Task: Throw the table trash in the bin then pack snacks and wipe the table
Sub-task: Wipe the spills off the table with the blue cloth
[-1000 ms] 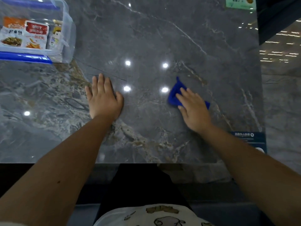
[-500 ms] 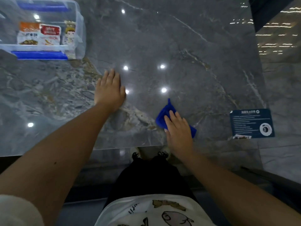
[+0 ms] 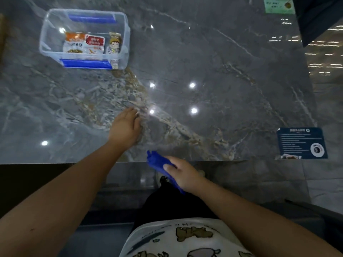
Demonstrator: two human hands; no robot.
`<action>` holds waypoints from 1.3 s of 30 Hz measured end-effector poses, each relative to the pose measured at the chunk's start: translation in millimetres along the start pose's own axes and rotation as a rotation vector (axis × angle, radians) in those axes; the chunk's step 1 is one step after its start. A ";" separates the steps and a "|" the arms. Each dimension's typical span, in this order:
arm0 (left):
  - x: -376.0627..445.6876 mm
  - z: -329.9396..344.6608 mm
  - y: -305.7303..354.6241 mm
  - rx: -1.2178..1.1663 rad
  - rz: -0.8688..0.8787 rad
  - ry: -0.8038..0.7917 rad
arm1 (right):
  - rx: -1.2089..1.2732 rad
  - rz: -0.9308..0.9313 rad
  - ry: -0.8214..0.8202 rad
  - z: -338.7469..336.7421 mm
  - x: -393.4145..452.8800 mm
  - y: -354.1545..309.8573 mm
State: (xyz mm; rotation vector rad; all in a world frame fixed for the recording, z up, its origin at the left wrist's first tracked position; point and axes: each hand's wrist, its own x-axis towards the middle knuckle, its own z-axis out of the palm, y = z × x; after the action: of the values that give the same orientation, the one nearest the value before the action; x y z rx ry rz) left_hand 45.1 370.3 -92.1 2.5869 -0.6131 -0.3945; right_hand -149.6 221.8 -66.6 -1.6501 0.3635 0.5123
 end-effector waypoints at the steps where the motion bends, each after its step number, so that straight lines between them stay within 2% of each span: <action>1: -4.2 -3.6 -0.4 -0.035 -0.025 0.006 | 0.271 0.113 0.010 -4.6 -5.1 -9.3; 3: -11.3 -12.9 5.8 -0.114 -0.057 -0.005 | 0.679 0.267 -0.011 -19.1 -14.7 -21.9; 6: -17.8 -30.1 27.7 -0.259 -0.073 -0.097 | 0.898 0.271 -0.086 -45.7 -29.5 -40.0; 9: -19.8 -51.2 64.9 -0.476 0.024 -0.297 | 0.885 0.214 -0.186 -67.1 -42.6 -53.6; 12: -22.1 -71.4 108.8 -0.643 0.129 -0.626 | 0.769 0.147 -0.303 -83.7 -55.6 -65.3; 14: -21.6 -77.9 130.8 -0.604 0.198 -0.788 | 0.693 0.119 -0.336 -92.3 -63.9 -73.6; 17: -20.6 -83.2 156.0 -0.413 0.324 -0.892 | 0.588 0.162 -0.300 -104.9 -78.1 -83.1; 20: -19.5 -84.4 176.8 -0.275 0.437 -0.925 | 0.440 0.205 -0.244 -122.2 -92.5 -82.6; 23: -18.2 -75.2 191.8 -0.177 0.547 -0.944 | 0.145 0.223 -0.190 -140.1 -106.0 -79.9; 27: -16.0 -57.7 213.6 -0.191 0.567 -0.946 | -0.181 0.161 -0.009 -173.5 -127.2 -69.4; 31: -17.5 -30.7 244.2 -0.270 0.505 -0.992 | -0.287 0.179 0.148 -207.9 -145.5 -53.8; 35: -15.2 0.2 277.8 -0.005 0.630 -0.862 | -0.371 0.161 0.130 -238.0 -153.5 -33.6; 39: -3.0 29.8 304.3 0.063 0.587 -0.842 | -0.606 0.151 0.083 -285.0 -153.4 -5.9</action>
State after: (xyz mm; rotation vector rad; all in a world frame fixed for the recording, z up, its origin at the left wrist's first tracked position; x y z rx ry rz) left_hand -75.8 117.6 30.6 2.0578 -1.6137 -1.2640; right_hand -242.1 -67.5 45.6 -2.2445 0.4221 0.7148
